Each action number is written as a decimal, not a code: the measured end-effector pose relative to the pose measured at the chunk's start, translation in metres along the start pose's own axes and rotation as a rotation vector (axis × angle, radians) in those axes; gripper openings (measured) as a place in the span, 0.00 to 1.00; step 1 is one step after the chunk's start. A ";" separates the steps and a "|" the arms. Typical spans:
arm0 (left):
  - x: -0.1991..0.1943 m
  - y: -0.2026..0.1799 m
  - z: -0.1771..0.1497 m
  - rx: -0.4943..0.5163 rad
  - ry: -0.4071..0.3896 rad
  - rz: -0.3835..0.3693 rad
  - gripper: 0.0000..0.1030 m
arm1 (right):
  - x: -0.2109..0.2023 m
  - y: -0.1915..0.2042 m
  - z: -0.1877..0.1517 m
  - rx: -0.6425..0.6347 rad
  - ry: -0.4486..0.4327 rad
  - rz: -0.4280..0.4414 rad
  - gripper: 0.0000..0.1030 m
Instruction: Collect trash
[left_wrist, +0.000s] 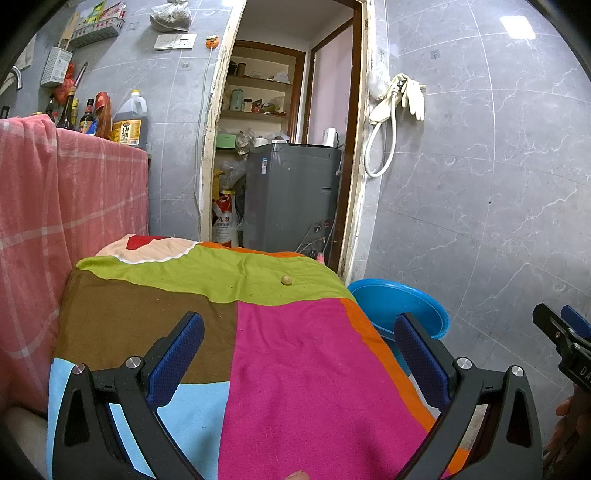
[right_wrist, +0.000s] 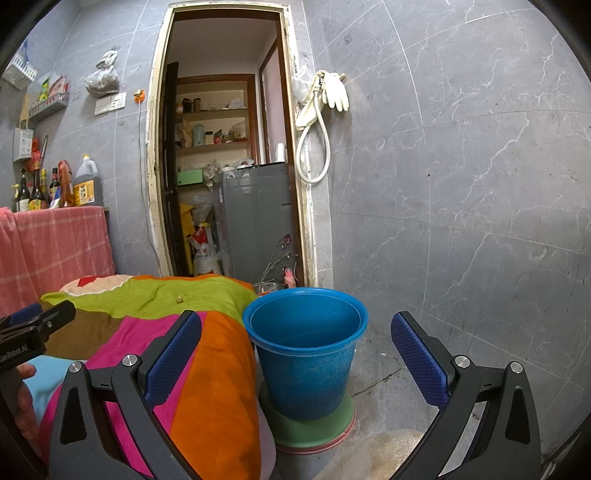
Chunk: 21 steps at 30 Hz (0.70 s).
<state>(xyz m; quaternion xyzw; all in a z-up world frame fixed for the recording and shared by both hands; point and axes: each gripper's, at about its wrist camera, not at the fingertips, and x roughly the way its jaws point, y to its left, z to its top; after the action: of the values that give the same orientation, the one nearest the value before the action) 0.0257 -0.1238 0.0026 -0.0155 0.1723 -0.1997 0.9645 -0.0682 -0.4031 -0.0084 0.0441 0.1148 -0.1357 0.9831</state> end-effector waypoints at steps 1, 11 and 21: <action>0.000 0.000 0.000 0.000 0.000 0.001 0.98 | 0.000 0.000 0.000 -0.001 0.000 0.000 1.00; -0.001 -0.004 0.002 -0.008 -0.001 0.006 0.98 | 0.000 0.000 0.000 0.000 -0.001 0.000 1.00; -0.001 -0.004 0.002 -0.010 -0.001 0.004 0.98 | 0.000 0.001 0.000 -0.001 -0.001 -0.001 1.00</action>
<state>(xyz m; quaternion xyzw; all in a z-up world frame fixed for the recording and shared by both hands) 0.0244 -0.1270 0.0051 -0.0200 0.1729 -0.1967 0.9649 -0.0682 -0.4023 -0.0085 0.0437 0.1144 -0.1361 0.9831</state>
